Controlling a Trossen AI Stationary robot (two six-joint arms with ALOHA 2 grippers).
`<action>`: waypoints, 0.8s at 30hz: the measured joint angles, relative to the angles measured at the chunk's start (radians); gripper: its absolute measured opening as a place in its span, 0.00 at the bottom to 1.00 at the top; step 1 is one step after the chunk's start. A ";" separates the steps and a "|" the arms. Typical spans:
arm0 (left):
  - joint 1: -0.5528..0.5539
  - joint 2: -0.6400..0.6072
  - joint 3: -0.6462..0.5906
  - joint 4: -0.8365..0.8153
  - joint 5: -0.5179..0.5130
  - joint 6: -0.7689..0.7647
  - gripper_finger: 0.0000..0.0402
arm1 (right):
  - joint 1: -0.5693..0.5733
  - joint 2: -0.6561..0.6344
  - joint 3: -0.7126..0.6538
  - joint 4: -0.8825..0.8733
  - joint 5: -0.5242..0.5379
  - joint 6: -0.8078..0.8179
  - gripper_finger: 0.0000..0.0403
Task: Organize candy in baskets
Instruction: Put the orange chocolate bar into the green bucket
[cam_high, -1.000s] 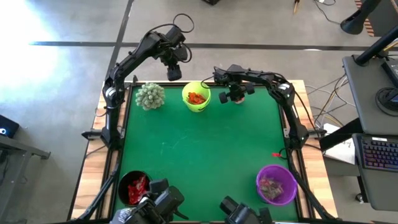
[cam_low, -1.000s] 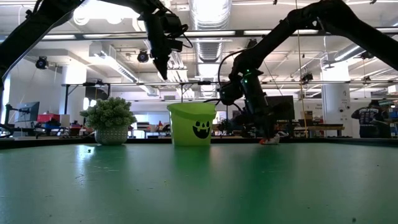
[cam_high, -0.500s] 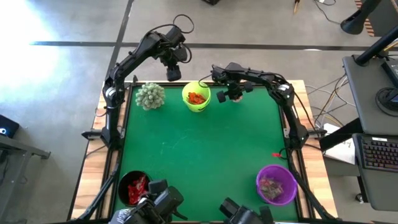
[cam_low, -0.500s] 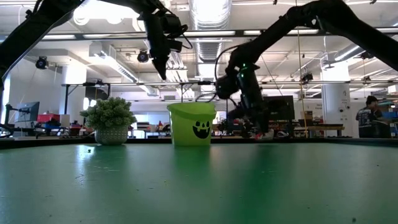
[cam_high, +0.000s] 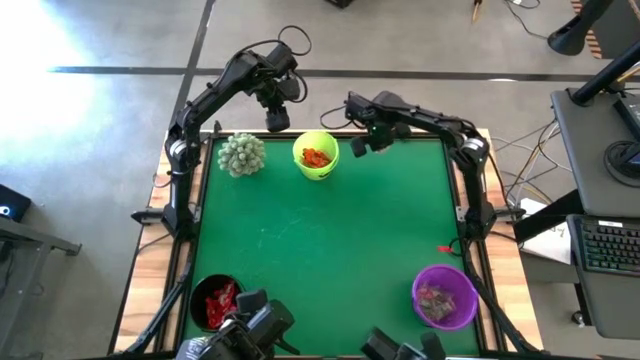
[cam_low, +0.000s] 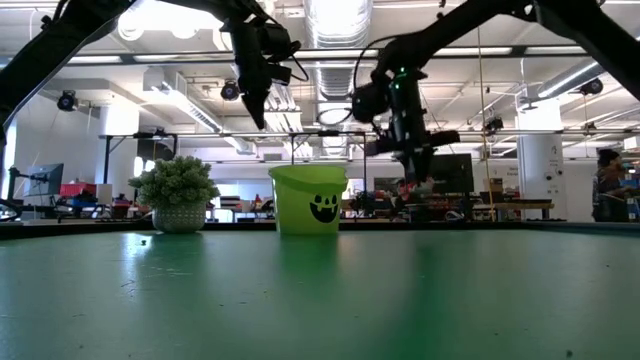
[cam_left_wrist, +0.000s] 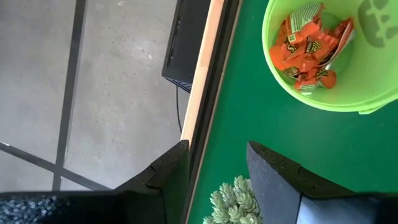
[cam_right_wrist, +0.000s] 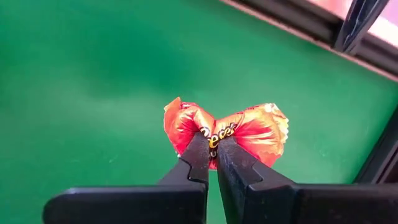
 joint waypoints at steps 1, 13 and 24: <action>0.000 0.000 0.000 0.000 0.000 0.000 0.36 | 0.002 -0.016 0.000 0.005 -0.001 -0.009 0.02; 0.001 0.000 0.000 0.005 0.000 -0.018 0.36 | 0.035 -0.187 0.001 0.287 -0.151 -0.114 0.02; 0.008 0.000 0.000 0.015 -0.039 -0.033 0.36 | 0.089 -0.177 0.001 0.556 -0.387 -0.195 0.02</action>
